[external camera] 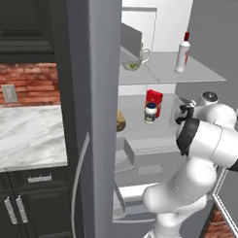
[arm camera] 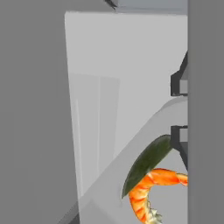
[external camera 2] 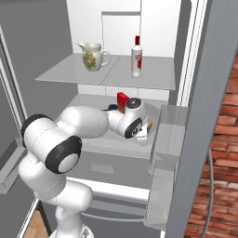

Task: Place the tupperware on the second highest shelf of the fridge. Make space for the tupperware among the existing items by rearranging them on the shelves if needed. Close the fridge door when finished.

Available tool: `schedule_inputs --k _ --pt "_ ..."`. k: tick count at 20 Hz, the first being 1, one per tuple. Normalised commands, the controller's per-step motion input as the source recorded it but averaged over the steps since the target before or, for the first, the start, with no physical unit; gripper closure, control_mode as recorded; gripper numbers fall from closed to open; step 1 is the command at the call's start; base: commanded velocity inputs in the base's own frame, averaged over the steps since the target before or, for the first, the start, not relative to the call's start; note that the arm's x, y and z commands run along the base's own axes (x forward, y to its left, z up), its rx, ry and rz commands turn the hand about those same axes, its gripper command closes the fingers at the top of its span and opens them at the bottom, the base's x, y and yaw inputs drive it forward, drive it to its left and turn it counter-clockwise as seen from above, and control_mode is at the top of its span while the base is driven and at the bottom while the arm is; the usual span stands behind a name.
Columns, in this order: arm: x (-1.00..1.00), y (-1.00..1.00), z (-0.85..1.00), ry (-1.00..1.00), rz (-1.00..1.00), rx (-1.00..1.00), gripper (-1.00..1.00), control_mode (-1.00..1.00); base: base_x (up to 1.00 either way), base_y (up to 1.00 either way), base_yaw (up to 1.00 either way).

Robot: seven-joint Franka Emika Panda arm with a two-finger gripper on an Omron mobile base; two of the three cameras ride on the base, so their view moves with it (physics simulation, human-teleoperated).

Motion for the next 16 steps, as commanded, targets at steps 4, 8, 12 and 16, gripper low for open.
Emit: schedule_inputs --k 4,8,12,16 --pt "0.22 0.00 -0.09 -0.12 0.00 0.00 -1.00 -1.00 0.00 0.00 0.00" --pt "-0.04 0.00 0.00 -0.15 0.00 0.00 -1.00 -1.00 0.00 0.00 0.00" --pt "-0.68 0.03 0.34 -0.22 0.00 0.00 -1.00 -1.00 0.00 0.00 0.00" --pt "-1.00 0.15 0.88 -0.32 0.06 -0.01 -1.00 -1.00 0.00 0.00 0.00"
